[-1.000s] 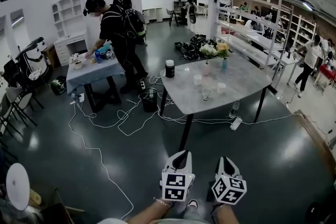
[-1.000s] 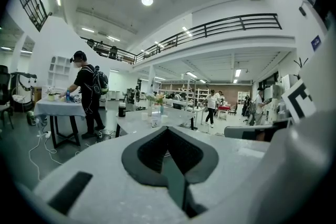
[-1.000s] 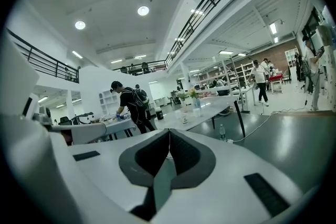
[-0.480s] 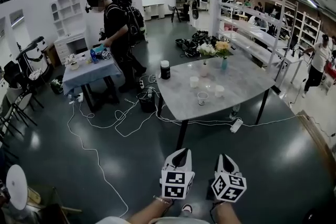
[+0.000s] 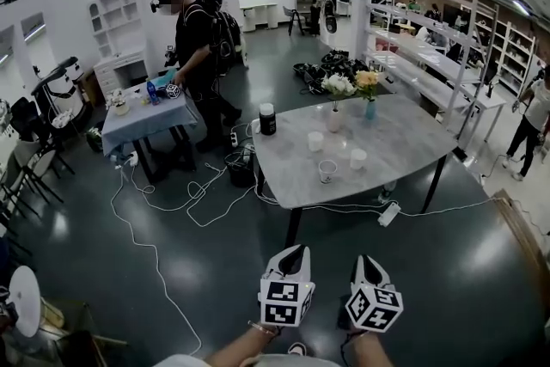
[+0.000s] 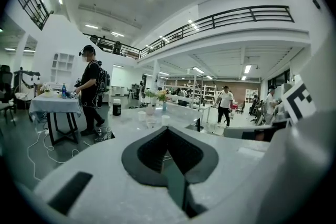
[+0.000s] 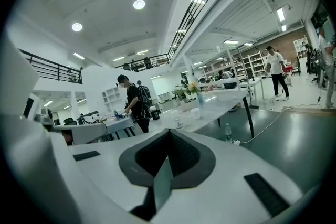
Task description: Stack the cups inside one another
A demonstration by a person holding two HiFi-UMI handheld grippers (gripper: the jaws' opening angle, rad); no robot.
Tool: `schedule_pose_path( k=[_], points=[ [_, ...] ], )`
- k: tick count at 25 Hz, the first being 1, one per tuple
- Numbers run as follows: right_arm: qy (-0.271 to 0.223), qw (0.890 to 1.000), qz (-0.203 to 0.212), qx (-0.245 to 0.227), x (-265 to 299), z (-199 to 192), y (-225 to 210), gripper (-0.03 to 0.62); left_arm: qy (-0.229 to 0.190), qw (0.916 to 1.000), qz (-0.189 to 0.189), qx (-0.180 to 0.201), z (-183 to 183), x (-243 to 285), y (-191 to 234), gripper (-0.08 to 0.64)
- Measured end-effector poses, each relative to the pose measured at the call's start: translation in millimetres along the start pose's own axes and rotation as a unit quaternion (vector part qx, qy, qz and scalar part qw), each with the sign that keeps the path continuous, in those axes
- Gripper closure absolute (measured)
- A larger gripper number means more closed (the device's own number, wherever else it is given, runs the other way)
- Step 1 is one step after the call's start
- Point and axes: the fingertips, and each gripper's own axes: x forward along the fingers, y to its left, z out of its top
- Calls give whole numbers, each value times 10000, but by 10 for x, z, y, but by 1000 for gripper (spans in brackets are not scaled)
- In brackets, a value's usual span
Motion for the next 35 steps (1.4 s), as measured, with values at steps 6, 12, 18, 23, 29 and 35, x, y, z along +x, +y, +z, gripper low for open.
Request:
schedule_pose_path(
  k=[6,12,18,23,29,35],
  points=[
    [79,9997,212,-49,269,57,-96,584,14,9999,97,22,67,295,7,566],
    [134,9997,186,9,447,57,-305,584,144,9998,128,13,-5,544,16,566],
    [210,9997,42,105,588,40,-444,584,239,9996,135,-1,-17,712,86,566],
    [263,9996,-10,137,828,74,-531,584,242,9996,126,-28,33,973,174,565],
    [166,9998,-54,40,1278,252,-568,584,160,9998,103,-82,142,1442,412,566],
    [96,9999,-61,-20,1739,519,-619,584,122,9998,57,-119,306,1897,557,565]
  ],
)
